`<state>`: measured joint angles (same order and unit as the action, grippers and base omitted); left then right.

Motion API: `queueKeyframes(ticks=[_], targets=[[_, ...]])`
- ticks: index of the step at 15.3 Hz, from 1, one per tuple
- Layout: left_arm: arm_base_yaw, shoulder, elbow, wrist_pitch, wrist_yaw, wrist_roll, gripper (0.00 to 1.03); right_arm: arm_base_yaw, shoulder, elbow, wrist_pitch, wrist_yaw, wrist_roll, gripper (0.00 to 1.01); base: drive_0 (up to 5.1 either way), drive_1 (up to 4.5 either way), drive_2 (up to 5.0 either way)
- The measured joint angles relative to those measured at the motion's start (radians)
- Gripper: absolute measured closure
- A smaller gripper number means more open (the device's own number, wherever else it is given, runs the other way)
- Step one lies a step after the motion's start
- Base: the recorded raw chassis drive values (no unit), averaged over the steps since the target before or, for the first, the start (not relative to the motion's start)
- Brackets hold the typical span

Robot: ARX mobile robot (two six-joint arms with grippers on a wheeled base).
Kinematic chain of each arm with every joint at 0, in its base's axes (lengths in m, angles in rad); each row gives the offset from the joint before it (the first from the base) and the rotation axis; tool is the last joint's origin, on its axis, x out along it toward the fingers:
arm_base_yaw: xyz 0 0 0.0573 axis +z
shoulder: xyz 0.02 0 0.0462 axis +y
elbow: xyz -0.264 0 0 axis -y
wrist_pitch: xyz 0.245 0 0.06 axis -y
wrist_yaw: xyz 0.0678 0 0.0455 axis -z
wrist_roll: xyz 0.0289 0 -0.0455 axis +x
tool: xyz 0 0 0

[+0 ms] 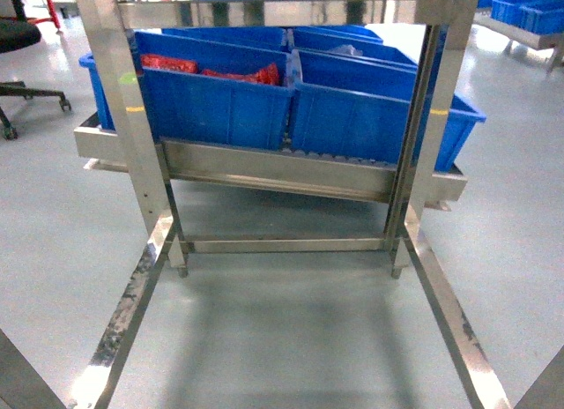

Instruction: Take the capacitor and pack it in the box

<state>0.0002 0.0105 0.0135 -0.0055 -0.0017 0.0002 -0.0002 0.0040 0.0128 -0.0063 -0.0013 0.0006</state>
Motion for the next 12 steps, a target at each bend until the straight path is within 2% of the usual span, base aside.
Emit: queueKeyframes(ticks=[12], targets=[[0.000,0.000,0.000,0.002,0.001,0.000,0.05,0.000,0.000,0.000,0.001,0.002,0.002,0.03,0.0,0.00,0.0]])
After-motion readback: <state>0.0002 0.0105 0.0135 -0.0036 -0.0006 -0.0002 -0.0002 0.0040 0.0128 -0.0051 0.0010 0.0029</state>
